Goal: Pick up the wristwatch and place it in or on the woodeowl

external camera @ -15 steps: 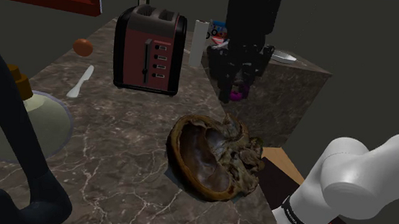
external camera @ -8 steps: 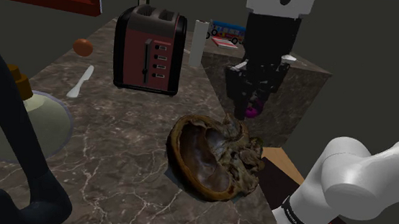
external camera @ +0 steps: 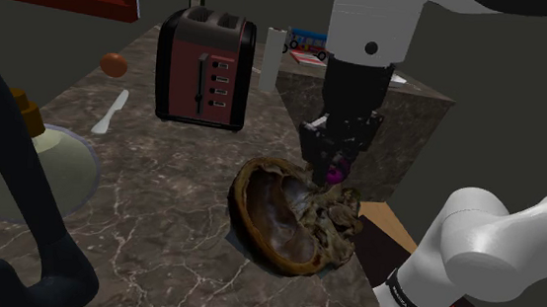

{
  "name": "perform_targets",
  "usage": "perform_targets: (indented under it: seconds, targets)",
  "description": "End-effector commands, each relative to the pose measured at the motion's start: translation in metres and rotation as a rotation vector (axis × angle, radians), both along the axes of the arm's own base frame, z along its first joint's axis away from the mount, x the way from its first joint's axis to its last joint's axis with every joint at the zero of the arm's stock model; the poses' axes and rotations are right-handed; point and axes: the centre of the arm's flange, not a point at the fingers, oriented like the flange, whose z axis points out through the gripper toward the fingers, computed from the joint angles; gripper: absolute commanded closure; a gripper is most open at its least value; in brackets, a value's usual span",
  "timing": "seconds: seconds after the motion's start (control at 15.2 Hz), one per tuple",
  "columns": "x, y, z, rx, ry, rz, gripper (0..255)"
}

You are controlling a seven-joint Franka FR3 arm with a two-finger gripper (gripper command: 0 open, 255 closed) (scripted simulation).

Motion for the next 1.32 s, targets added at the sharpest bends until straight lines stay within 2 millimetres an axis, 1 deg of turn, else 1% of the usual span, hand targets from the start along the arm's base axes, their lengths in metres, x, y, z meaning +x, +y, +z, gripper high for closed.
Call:
perform_targets:
  seconds: [0.0,0.4,0.46,0.79,0.99,1.06,1.25]
  targets:
    - [0.0,0.0,-0.003,0.0,0.0,0.0,255]
    - [0.0,0.0,-0.003,0.0,0.0,0.0,255]
    - [0.0,0.0,-0.003,0.0,0.0,0.0,0]
    - [0.0,0.0,-0.003,0.0,0.0,0.0,0]
    - [0.005,0.003,0.036,0.0,0.0,0.0,0]
    - [0.006,0.003,0.046,0.0,0.0,0.0,0]
    - [0.006,0.003,0.046,0.0,0.0,0.0,0]
